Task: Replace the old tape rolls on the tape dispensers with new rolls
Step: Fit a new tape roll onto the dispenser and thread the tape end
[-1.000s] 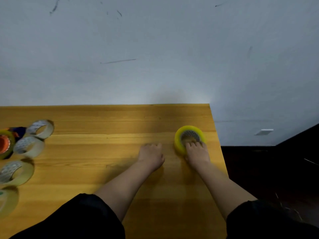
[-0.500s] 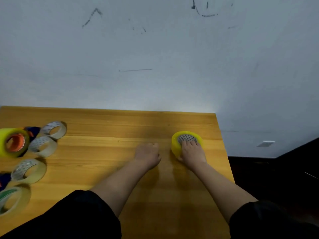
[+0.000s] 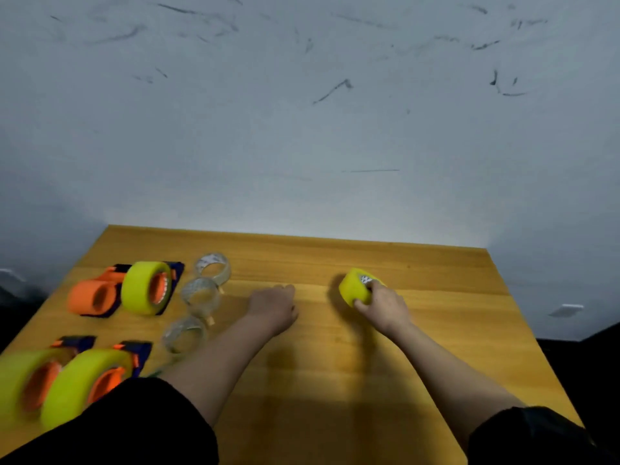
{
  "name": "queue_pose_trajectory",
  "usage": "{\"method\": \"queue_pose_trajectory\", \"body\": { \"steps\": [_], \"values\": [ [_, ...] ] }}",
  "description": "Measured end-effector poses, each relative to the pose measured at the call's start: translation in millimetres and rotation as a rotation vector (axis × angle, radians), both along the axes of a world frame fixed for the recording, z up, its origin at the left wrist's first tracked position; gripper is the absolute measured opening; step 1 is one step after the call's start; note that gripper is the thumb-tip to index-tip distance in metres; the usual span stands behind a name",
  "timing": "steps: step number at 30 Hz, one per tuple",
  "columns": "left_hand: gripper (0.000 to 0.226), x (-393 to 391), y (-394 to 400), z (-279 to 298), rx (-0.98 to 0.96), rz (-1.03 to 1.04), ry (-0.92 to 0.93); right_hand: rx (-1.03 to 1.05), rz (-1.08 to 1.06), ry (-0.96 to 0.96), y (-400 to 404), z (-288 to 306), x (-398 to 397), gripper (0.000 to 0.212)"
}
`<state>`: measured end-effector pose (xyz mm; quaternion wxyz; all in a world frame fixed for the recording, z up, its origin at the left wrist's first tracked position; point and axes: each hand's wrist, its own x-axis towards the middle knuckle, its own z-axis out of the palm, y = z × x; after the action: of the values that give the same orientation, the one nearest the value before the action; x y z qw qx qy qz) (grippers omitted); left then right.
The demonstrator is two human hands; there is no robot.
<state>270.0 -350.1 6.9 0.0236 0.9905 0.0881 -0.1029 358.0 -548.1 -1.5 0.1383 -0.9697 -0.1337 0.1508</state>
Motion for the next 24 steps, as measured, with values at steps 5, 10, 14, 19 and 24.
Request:
{"method": "queue_pose_trajectory", "body": {
  "steps": [5,10,14,19,24],
  "values": [
    [0.026,-37.2,69.7,16.9,0.039,0.012,-0.034,0.061,-0.073,0.047,56.9,8.1,-37.1,0.057],
    [0.027,-64.6,103.7,20.5,0.091,0.1,-0.094,0.082,-0.042,0.029,96.1,17.6,-53.5,0.056],
    [0.025,-87.7,126.4,19.6,0.083,0.177,-0.129,0.118,-0.012,0.022,120.2,19.1,-61.4,0.056],
    [0.027,-107.6,152.0,30.6,0.143,0.265,-0.077,0.112,0.04,0.023,149.3,24.5,-71.3,0.056],
    [0.031,-128.8,196.6,33.5,0.164,0.324,-0.08,0.119,0.088,-0.002,194.5,34.6,-86.1,0.055]
  ]
}}
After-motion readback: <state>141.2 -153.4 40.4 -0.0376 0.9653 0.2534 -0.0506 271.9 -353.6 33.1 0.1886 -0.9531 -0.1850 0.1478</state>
